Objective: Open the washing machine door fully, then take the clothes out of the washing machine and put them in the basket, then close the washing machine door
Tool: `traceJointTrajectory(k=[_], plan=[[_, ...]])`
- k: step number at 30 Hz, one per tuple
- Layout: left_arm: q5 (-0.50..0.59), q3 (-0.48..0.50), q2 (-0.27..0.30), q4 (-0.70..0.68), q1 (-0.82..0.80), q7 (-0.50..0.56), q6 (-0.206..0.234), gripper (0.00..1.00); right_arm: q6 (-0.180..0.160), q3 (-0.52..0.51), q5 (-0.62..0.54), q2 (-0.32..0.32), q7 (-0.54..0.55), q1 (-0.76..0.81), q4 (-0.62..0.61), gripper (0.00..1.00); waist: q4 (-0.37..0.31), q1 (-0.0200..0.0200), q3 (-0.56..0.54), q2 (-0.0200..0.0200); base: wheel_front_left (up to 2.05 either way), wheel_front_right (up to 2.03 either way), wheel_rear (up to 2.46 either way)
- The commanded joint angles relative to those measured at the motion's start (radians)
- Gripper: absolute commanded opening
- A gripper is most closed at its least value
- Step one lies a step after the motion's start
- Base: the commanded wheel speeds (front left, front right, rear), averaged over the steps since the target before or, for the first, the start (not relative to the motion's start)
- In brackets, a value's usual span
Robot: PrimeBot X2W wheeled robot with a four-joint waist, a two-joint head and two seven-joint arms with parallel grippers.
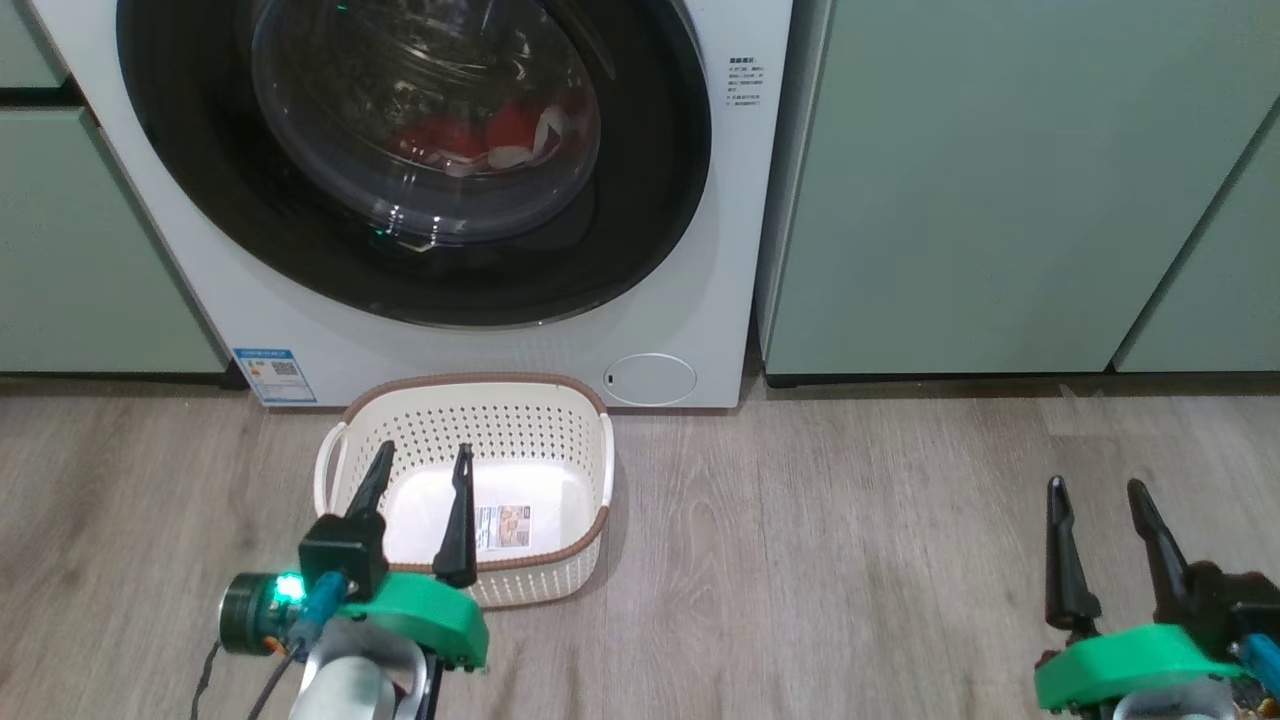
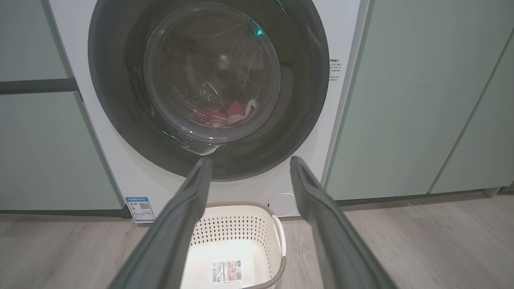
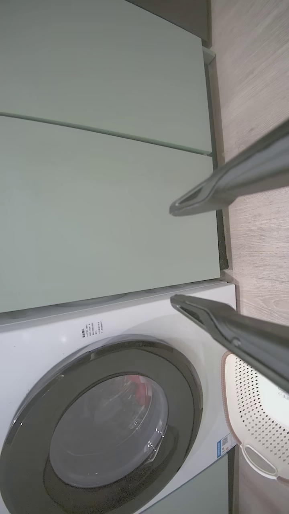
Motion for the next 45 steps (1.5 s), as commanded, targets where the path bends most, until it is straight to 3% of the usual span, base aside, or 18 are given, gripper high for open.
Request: traceJointTrajectory(k=[1, 30, 34, 35, 41, 45], plan=[[0.031, 0.024, 0.012, -0.026, -0.068, -0.015, 0.007, 1.00, -0.001, 0.027, -0.030, -0.019, -0.018, -0.012, -0.028, 1.00, 0.001, 0.0000, -0.002, 0.0000, 0.00, 0.00, 0.00], [-0.009, 0.059, 0.012, 0.019, -0.076, -0.015, 0.016, 1.00, -0.001, 0.039, 0.023, -0.019, -0.018, -0.015, -0.044, 1.00, 0.010, 0.0000, 0.012, 0.0000, 0.00, 0.00, 0.00], [-0.014, 0.062, 0.012, 0.026, -0.080, -0.015, 0.013, 1.00, -0.001, 0.042, 0.054, -0.019, -0.018, -0.023, -0.039, 0.28, 0.018, 0.0000, 0.023, 0.0000, 0.00, 0.00, 0.00], [-0.015, 0.063, 0.012, 0.028, -0.081, -0.015, 0.012, 1.00, -0.001, 0.038, 0.073, -0.019, -0.018, -0.027, -0.034, 0.00, 0.020, 0.0000, 0.028, 0.0000, 0.00, 0.00, 0.00], [-0.026, 0.050, 0.012, 0.032, -0.089, -0.015, 0.003, 1.00, -0.001, -0.013, 0.256, -0.019, -0.018, -0.095, 0.006, 0.00, 0.043, 0.0000, 0.067, 0.0000, 0.00, 0.00, 0.00], [-0.030, 0.038, 0.012, 0.028, -0.099, -0.015, 0.000, 1.00, -0.001, -0.027, 0.439, -0.075, -0.018, -0.176, 0.051, 0.00, 0.066, 0.0000, 0.109, 0.0000, 0.00, 0.00, 0.00]])
